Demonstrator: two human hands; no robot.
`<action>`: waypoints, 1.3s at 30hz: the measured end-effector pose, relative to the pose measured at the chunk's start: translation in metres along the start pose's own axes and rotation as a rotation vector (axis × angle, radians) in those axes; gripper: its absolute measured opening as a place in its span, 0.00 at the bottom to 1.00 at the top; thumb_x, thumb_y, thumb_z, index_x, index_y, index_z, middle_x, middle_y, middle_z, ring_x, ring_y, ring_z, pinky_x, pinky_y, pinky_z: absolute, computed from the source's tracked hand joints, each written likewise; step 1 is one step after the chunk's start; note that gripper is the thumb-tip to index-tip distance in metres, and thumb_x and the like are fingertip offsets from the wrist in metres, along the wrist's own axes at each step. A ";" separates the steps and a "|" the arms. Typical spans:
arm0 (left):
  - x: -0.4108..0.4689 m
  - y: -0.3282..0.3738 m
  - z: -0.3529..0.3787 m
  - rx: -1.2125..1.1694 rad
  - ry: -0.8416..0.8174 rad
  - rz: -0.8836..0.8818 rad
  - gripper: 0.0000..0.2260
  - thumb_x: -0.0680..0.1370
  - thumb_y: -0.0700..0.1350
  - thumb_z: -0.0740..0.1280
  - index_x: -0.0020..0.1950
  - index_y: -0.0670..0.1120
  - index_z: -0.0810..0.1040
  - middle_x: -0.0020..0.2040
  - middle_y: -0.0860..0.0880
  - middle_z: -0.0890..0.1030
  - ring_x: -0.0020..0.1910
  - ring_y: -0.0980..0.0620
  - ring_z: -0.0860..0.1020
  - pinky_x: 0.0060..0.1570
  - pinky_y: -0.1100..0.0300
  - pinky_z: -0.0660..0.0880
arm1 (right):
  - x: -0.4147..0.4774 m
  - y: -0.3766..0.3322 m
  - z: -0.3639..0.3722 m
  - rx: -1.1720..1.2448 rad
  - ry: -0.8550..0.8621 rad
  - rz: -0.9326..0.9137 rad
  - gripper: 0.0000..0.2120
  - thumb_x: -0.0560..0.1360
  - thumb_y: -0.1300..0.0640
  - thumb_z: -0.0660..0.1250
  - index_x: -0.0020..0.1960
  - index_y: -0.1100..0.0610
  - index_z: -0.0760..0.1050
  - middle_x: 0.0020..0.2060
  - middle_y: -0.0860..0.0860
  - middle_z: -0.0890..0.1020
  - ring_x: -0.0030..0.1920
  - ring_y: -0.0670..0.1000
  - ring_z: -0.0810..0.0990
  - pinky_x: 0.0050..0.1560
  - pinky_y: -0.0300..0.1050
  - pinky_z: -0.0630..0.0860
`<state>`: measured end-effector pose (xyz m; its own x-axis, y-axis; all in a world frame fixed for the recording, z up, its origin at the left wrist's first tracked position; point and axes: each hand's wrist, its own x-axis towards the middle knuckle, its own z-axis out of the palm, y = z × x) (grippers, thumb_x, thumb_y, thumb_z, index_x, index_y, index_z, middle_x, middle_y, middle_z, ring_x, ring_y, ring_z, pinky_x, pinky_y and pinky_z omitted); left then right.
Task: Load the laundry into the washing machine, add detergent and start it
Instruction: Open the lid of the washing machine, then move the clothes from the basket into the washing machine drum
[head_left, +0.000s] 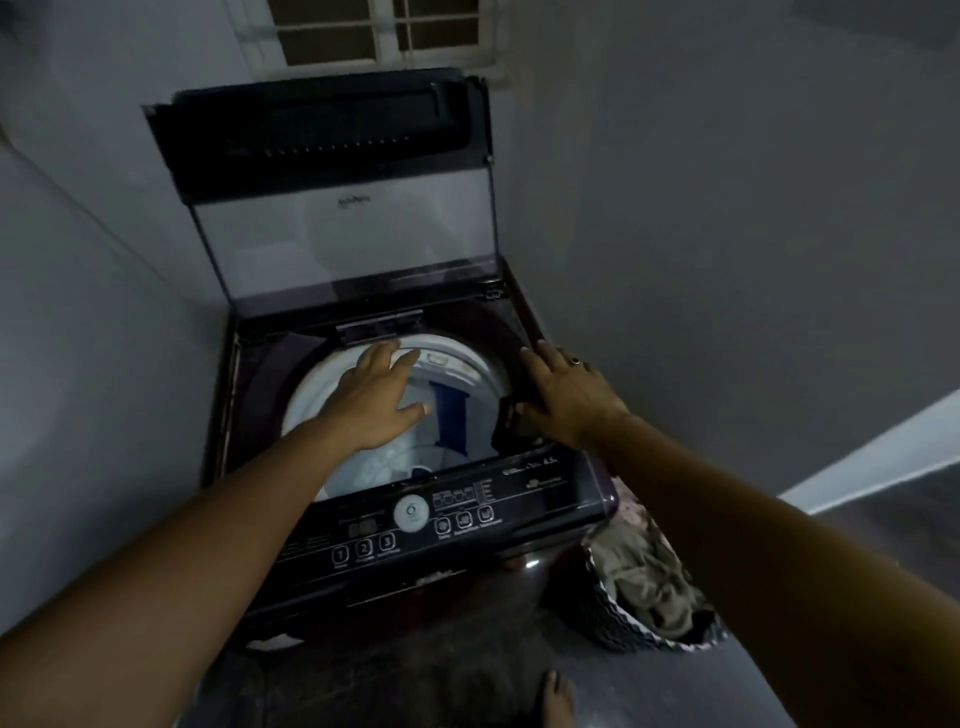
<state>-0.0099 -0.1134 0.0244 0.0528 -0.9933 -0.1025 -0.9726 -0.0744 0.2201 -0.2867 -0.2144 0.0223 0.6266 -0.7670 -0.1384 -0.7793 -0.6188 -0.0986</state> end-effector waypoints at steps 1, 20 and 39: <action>0.005 0.012 0.003 -0.014 -0.003 0.018 0.36 0.78 0.62 0.63 0.81 0.49 0.54 0.80 0.44 0.52 0.79 0.44 0.52 0.75 0.44 0.59 | -0.006 0.010 0.002 0.014 0.006 0.018 0.40 0.78 0.36 0.59 0.82 0.53 0.47 0.81 0.58 0.53 0.79 0.61 0.56 0.75 0.63 0.61; 0.127 0.336 0.205 -0.424 -0.351 0.175 0.23 0.79 0.53 0.68 0.72 0.46 0.73 0.69 0.47 0.70 0.68 0.49 0.71 0.66 0.59 0.69 | -0.141 0.287 0.168 0.382 -0.223 0.468 0.32 0.79 0.41 0.61 0.78 0.54 0.58 0.74 0.59 0.68 0.68 0.63 0.74 0.66 0.57 0.73; 0.138 0.315 0.495 -0.327 -0.640 -0.210 0.38 0.77 0.58 0.68 0.80 0.50 0.53 0.78 0.46 0.56 0.74 0.41 0.65 0.68 0.48 0.70 | -0.135 0.330 0.409 0.528 -0.384 0.498 0.43 0.77 0.43 0.66 0.82 0.51 0.46 0.81 0.54 0.50 0.74 0.64 0.67 0.66 0.62 0.72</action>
<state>-0.4214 -0.2304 -0.4009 -0.0095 -0.7175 -0.6964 -0.8345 -0.3780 0.4009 -0.6332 -0.2456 -0.3951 0.2334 -0.7598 -0.6068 -0.9275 0.0135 -0.3736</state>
